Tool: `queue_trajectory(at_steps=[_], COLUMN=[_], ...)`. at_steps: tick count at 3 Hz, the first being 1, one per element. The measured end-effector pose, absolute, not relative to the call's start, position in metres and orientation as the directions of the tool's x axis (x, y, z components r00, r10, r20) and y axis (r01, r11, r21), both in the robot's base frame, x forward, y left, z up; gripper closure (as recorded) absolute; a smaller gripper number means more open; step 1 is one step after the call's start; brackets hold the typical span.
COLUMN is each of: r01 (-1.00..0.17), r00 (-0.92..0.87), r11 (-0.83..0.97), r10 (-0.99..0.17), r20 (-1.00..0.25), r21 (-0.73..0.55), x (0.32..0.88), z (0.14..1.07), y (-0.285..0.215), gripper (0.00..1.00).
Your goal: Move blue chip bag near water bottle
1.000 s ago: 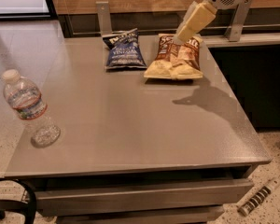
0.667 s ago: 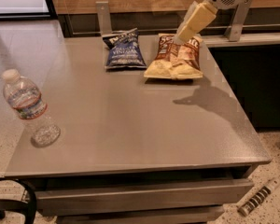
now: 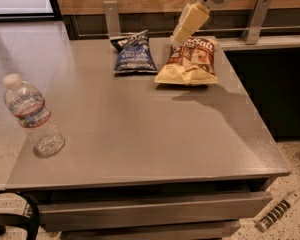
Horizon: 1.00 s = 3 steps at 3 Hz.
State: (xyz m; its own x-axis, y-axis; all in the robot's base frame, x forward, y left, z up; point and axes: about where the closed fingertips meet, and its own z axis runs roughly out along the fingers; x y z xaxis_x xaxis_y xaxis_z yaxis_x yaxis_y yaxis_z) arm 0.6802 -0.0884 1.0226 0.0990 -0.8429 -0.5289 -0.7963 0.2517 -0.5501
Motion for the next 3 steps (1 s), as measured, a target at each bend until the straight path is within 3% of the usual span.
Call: queue_trajectory(at_steps=[3], r01=[-0.865], r00=[0.173], r11=[0.105], r10=[-0.855], r20=[-0.489], r21=[-0.490], x=[0.733], z=[0.970], y=[-0.006], gripper=[0.00])
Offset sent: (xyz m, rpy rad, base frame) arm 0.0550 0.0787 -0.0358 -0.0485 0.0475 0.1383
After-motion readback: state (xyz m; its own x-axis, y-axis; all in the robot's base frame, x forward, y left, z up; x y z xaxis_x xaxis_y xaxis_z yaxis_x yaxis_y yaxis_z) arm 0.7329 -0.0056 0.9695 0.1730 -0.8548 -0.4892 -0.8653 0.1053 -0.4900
